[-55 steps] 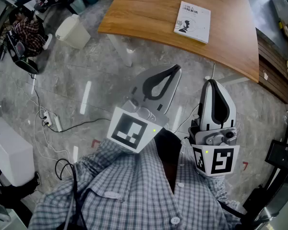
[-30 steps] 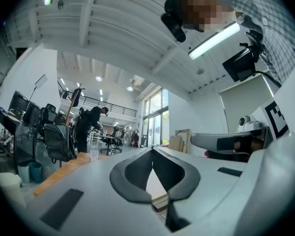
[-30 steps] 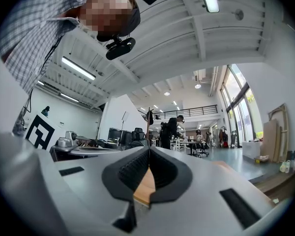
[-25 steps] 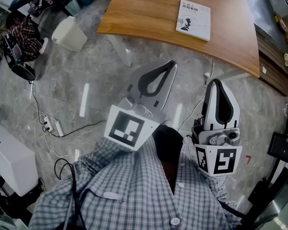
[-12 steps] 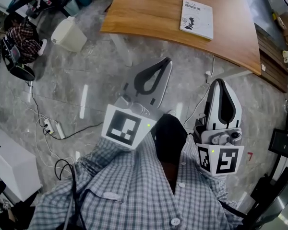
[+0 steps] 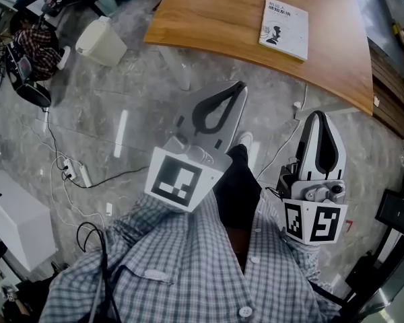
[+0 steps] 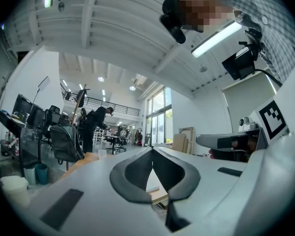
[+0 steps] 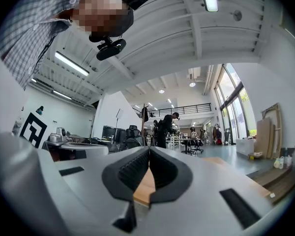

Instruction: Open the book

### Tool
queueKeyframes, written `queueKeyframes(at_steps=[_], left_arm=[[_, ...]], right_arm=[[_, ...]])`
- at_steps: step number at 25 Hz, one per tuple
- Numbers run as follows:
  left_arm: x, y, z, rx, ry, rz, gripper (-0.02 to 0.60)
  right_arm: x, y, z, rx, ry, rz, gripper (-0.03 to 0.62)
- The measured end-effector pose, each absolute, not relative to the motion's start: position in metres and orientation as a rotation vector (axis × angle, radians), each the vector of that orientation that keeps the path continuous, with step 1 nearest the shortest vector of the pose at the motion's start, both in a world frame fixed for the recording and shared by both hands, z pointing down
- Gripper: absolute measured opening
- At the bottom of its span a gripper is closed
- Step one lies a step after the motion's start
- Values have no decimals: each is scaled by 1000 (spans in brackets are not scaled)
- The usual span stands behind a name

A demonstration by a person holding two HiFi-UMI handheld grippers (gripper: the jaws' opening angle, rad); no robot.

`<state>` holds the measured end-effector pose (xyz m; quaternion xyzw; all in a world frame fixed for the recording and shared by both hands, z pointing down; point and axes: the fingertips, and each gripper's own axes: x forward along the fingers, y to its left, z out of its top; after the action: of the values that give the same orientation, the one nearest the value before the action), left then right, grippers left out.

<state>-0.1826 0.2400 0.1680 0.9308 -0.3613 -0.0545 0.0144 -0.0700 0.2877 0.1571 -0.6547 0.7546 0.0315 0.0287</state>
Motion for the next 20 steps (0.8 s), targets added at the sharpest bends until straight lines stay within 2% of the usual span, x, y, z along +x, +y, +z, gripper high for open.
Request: queueKeyframes(at_steps=[7, 16, 20], left_arm=[[-152, 195, 176, 2871, -1167, -139, 9], [-87, 131, 185, 2836, -1241, -86, 9], [-63, 107, 184, 2826, -1286, -69, 9]], right_arm=[[-35, 241, 166, -2014, 2359, 85, 20], [44, 163, 175, -1972, 2370, 4, 20], [59, 133, 173, -1954, 2485, 165, 20]])
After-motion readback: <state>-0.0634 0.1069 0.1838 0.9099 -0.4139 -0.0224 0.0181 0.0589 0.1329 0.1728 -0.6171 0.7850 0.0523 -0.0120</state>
